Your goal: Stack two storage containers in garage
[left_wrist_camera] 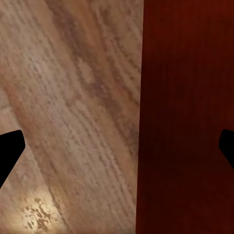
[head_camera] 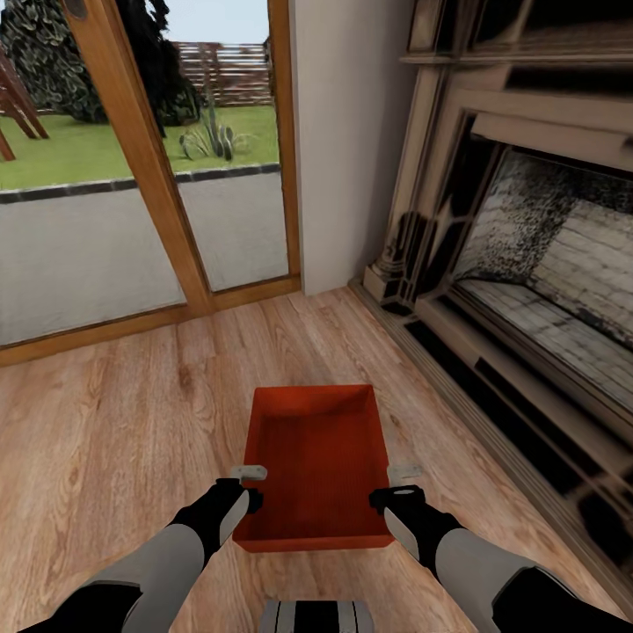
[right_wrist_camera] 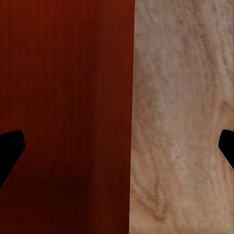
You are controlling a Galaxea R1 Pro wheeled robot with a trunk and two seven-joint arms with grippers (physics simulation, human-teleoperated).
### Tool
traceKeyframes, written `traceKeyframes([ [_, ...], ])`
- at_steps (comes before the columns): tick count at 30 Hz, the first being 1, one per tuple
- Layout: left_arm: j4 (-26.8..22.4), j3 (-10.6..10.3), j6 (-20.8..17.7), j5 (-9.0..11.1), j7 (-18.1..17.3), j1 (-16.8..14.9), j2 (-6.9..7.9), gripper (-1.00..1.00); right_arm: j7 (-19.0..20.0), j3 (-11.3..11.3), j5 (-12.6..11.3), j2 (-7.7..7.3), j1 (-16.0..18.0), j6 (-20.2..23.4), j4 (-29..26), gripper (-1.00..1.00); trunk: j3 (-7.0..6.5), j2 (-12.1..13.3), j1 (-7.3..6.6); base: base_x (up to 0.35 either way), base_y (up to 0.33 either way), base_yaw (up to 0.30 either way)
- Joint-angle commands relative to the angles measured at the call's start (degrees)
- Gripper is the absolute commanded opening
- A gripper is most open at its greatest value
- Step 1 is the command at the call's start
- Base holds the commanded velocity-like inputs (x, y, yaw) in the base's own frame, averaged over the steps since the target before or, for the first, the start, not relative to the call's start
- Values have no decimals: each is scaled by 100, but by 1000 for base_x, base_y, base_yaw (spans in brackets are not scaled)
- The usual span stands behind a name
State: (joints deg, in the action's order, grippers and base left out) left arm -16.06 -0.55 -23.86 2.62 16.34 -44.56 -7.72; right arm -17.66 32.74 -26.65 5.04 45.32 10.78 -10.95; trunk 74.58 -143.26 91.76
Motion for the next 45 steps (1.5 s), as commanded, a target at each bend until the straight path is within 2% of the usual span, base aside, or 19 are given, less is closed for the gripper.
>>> traceKeyframes([
  [1,-11,-7,-26,29,27,0,-1,100,-35,48,-33,-3,1,38,-12,100,4,-2,-1,0,0,0],
  [45,41,37,-34,74,-52,1,16,100,-28,52,-33,15,-1,82,-12,100,4,-2,-1,0,0,0],
])
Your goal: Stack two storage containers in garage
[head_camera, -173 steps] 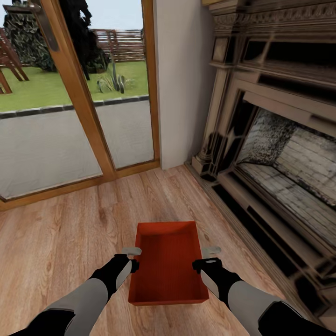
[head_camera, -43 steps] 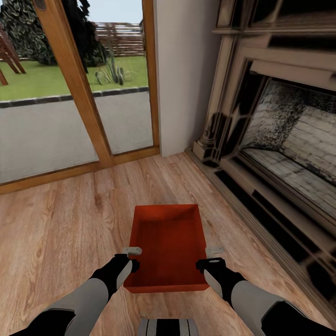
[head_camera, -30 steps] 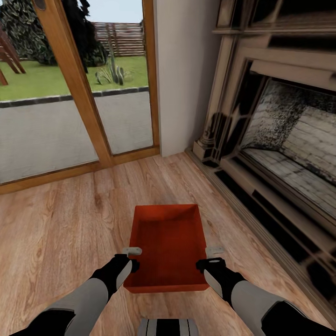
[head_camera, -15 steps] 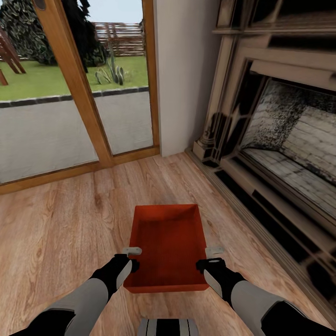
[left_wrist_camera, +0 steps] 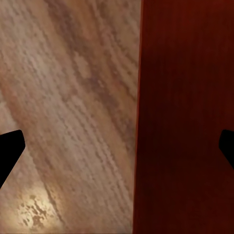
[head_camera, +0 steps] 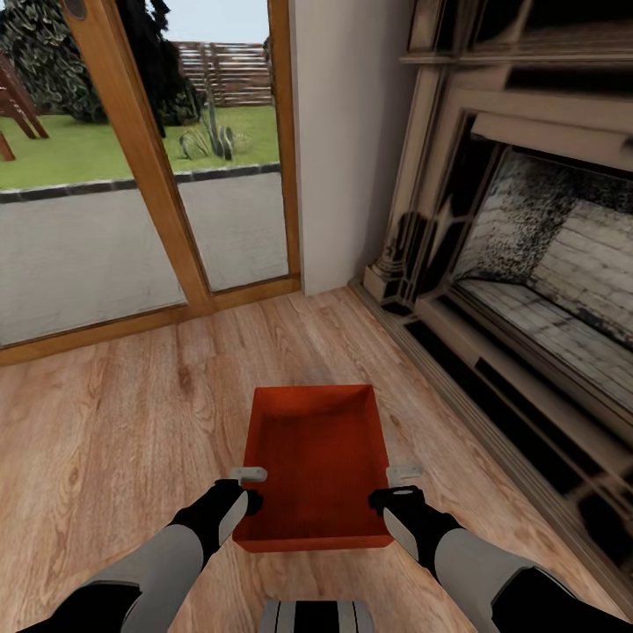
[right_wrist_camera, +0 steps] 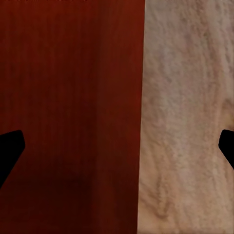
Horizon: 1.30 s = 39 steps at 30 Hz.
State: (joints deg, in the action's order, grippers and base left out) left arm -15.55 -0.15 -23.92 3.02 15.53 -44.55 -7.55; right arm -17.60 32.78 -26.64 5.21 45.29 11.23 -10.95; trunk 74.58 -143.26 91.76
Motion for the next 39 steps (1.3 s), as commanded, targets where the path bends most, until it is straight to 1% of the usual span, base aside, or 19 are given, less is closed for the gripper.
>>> traceKeyframes([
  [1,-7,-3,-30,36,29,0,-1,100,-36,50,-34,1,0,37,-12,100,4,-2,-1,0,0,0],
  [5,-2,-6,-33,77,29,1,-1,100,-35,53,-34,4,1,44,-12,100,4,-2,-1,0,0,0],
  [7,3,-9,-34,146,29,0,1,100,-36,53,-34,7,0,45,-12,100,4,-2,-1,0,0,0],
  [8,6,-10,-34,228,29,1,5,100,-35,53,-34,8,0,46,-12,100,4,-2,-1,0,0,0],
  [10,7,-11,-34,291,29,0,7,100,-34,54,-34,7,0,49,-12,100,4,-2,-1,0,0,0],
  [14,8,-11,-38,310,29,2,8,100,-36,54,-34,10,-2,58,-12,100,4,-2,-1,0,0,0],
  [15,8,-11,-40,311,29,1,8,100,-35,54,-34,10,-2,57,-12,-100,4,-2,-1,0,0,0],
  [16,12,-11,-44,315,29,0,8,-100,-39,58,-30,13,-2,56,-9,-100,4,-2,-1,0,0,0],
  [37,-53,-17,-26,304,47,-1,-1,-100,-33,62,-8,-2,-2,20,-4,-100,4,-2,-1,0,0,0],
  [39,-54,-19,-31,304,47,-1,-1,-100,-33,62,-8,-2,-2,20,-3,-100,-40,1,-6,0,0,0],
])
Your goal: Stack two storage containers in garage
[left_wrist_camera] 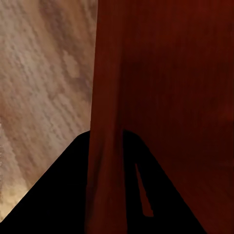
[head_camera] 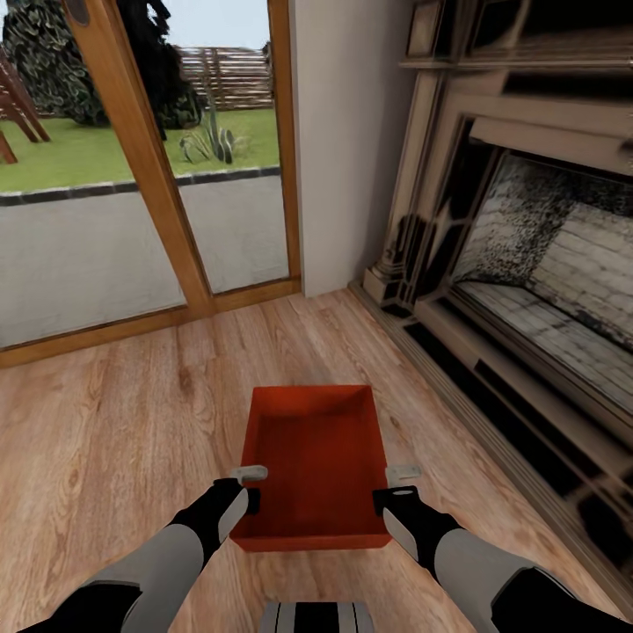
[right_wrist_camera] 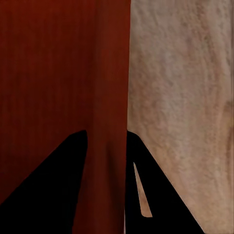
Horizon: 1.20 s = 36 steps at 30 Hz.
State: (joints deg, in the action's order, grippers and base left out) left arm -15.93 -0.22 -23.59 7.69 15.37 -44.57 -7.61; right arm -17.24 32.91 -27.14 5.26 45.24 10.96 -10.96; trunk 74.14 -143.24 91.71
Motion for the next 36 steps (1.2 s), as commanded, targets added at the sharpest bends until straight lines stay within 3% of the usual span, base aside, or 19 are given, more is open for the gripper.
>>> traceKeyframes([
  [1,-16,-12,-65,-162,63,1,5,-100,-69,49,42,-7,3,47,-3,-100,-19,0,-3,0,0,0],
  [36,-16,-13,-76,-153,54,1,5,-100,-69,49,51,-19,3,20,-11,-100,-647,1404,-772,0,0,0],
])
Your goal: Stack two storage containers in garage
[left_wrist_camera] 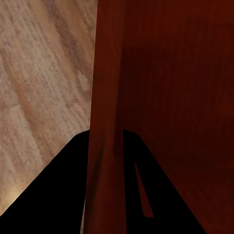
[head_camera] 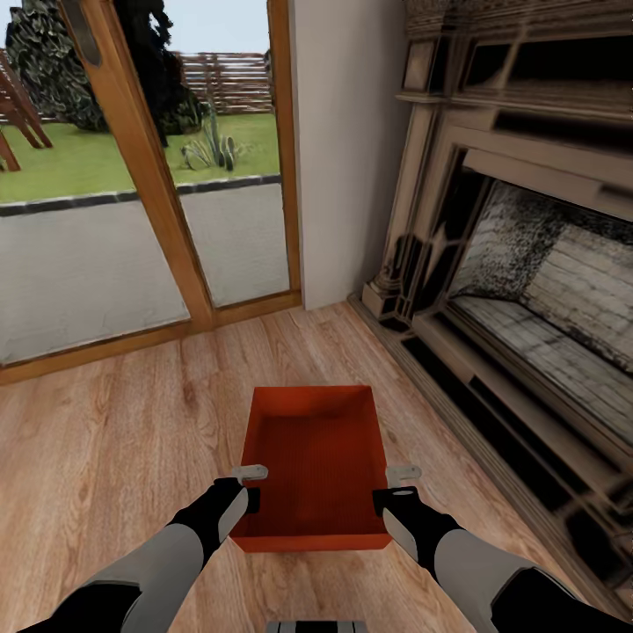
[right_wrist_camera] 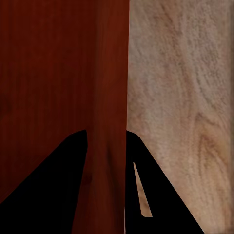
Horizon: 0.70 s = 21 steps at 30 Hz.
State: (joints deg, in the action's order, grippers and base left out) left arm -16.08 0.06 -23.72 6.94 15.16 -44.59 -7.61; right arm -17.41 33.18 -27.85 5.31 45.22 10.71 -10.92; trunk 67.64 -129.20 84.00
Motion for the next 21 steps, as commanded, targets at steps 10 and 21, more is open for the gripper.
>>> traceKeyframes([
  [10,-1,-41,-62,-79,75,3,5,-100,-51,22,116,-34,10,41,-36,-100,-176,401,-221,0,0,0],
  [21,-1,-41,-62,-79,75,3,5,-100,-51,17,125,-30,8,46,-51,-100,-373,842,-463,0,0,0],
])
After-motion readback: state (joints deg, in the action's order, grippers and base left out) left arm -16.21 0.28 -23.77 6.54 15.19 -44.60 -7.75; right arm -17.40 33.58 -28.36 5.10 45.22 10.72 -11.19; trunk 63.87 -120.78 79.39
